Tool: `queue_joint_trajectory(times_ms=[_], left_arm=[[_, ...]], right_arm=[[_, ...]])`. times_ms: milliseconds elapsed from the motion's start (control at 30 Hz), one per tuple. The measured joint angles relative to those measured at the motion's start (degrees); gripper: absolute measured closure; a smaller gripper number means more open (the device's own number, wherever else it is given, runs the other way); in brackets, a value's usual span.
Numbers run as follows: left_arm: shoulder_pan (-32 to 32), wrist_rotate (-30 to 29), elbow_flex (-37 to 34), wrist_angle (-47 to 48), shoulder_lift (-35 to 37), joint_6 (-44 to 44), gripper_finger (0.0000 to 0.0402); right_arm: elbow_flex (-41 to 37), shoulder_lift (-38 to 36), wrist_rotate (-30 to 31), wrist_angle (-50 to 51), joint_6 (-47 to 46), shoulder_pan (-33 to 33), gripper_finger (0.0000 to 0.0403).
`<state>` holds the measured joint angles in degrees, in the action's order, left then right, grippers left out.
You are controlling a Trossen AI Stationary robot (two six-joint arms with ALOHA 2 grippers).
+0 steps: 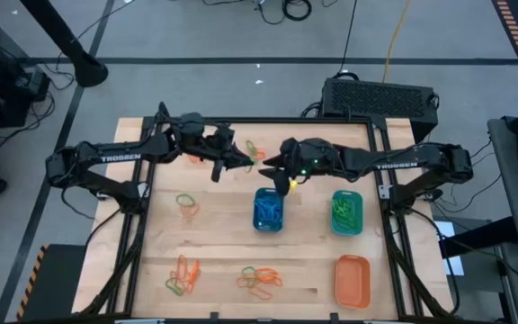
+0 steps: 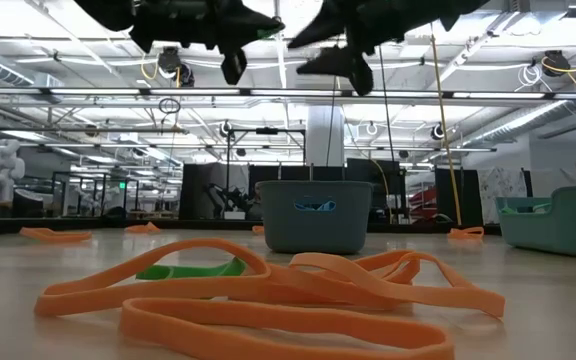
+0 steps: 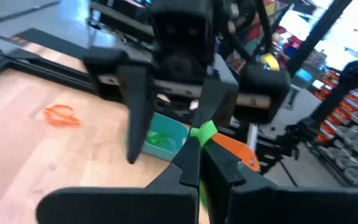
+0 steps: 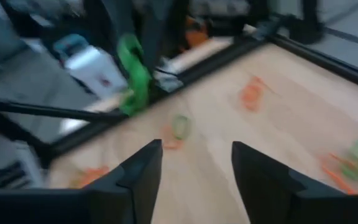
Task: Sort rubber bands into baskets
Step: Put the green rubberband into the light blue bin
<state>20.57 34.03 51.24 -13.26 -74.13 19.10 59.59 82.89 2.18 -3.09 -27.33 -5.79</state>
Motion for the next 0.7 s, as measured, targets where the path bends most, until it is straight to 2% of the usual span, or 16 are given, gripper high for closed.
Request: queue_joint_trajectory(times_ms=[333,500,600,700], left_arm=[[-4.2,-7.8,0.0,-0.5,-0.5,-0.4,0.0398],[-4.6,-8.0,0.0,-1.5,-0.5,0.0,0.0398],[-5.2,-8.0,0.0,-1.7,-0.5,0.1,0.0398],[-6.2,-10.1,0.0,-1.9,-0.5,0.0,0.0398]], right_arm=[[0.1,0.4,-14.3,-5.8,-2.2,-1.7,0.0126],[0.1,0.5,-13.7,-6.3,-1.8,-1.7,0.0109],[0.1,0.5,-10.2,-7.1,-1.2,-1.7,0.0108],[0.0,0.5,-10.1,-9.4,-0.6,-1.7,0.0108]])
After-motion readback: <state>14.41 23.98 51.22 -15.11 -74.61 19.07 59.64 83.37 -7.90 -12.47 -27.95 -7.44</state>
